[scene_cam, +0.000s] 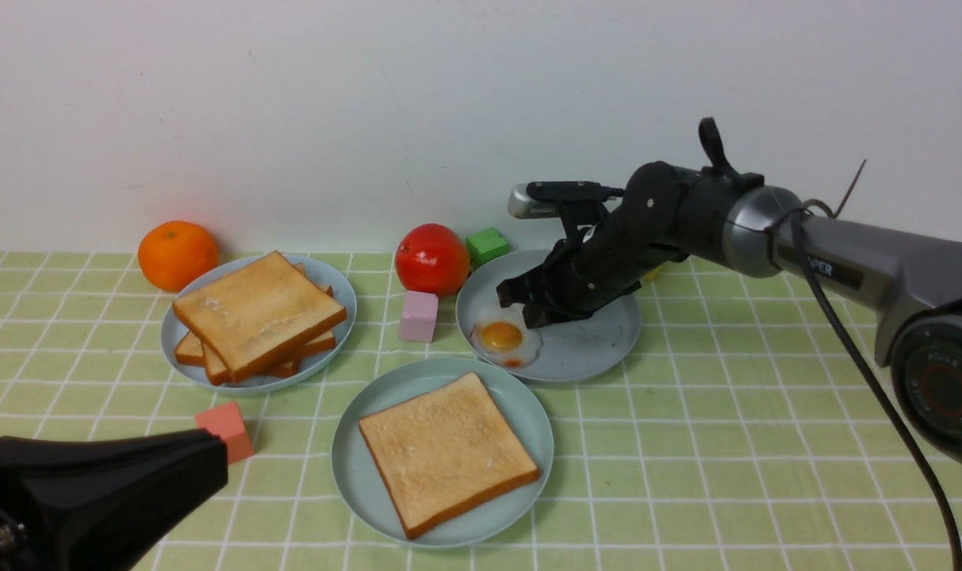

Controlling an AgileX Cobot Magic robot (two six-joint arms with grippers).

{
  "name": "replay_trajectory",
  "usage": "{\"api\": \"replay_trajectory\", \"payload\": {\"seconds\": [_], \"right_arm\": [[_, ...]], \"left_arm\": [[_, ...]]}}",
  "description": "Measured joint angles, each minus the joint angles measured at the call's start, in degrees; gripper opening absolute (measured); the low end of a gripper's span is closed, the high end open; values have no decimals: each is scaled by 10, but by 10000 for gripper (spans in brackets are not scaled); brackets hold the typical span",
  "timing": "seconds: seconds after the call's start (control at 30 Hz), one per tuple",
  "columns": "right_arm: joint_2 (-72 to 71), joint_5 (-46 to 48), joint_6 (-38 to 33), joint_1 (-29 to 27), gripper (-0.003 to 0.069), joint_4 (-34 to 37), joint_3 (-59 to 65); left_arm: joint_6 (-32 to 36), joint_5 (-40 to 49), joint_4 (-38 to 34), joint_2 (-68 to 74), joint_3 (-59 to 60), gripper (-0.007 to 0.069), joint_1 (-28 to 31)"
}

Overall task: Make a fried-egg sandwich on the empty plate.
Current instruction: Use the right arm to grab a fried egg

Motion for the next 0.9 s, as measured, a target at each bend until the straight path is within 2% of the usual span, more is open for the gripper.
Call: {"api": "replay_trajectory", "payload": {"seconds": [0.2,0.37,0.6,0.67,0.8,0.87,0.9], "right_arm": [[-45,81,3,1,-6,-9,1],[-92,138,3,1,-3,-52,1],[-92,155,13,4,22,-50,1],[-91,160,25,6,48,-50,1],[-91,160,87,13,162,-51,1],[-89,160,145,18,274,-51,1],[-87,161,165,19,300,-51,1]], "left_arm": [[0,0,0,0,0,38,0],[0,2,2,0,0,39,0],[0,21,11,0,0,46,0],[0,26,11,0,0,48,0],[0,36,11,0,0,50,0],[0,38,11,0,0,54,0],[0,38,11,0,0,55,0]]}}
